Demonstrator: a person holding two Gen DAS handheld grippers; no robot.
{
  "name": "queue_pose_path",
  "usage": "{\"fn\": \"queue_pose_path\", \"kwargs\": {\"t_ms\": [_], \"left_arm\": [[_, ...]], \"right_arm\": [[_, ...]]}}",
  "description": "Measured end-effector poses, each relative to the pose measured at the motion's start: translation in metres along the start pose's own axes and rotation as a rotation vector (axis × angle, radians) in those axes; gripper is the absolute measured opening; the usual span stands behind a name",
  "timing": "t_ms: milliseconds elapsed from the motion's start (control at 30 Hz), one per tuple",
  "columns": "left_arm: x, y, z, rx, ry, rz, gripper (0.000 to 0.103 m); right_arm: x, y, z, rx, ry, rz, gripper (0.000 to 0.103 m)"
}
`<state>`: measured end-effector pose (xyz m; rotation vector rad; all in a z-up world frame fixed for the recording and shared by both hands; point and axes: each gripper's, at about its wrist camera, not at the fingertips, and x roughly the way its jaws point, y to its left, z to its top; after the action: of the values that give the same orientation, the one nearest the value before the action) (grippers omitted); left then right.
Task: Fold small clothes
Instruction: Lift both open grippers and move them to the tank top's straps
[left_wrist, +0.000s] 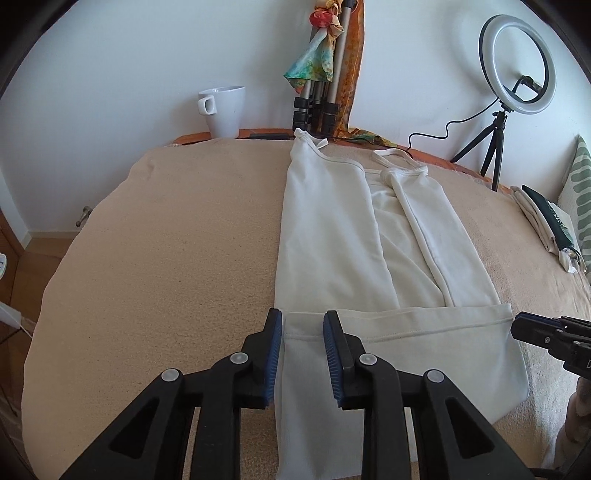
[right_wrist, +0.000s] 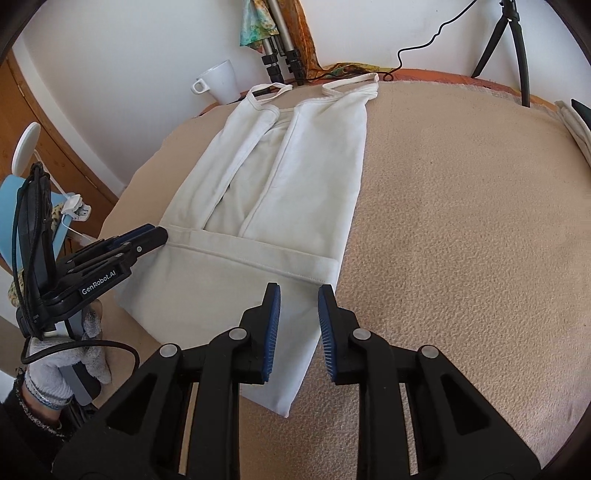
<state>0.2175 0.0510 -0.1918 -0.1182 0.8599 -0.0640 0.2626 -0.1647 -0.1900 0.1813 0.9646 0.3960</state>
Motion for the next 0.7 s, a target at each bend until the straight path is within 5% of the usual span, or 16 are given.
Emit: {"fn": "queue_pose_path", "kwargs": {"t_ms": [233,700], "left_arm": [[-0.018,0.011,0.023,-0.073,-0.024,-0.071,0.03],[0.03,0.024,0.083,-0.121,0.053,-0.156,0.041]], "right_arm": [[-0.015,-0.018,0.015,0.098,-0.028,0.076,0.036],[0.009,-0.029,0.072,0.111,-0.017,0.111,0.036]]}}
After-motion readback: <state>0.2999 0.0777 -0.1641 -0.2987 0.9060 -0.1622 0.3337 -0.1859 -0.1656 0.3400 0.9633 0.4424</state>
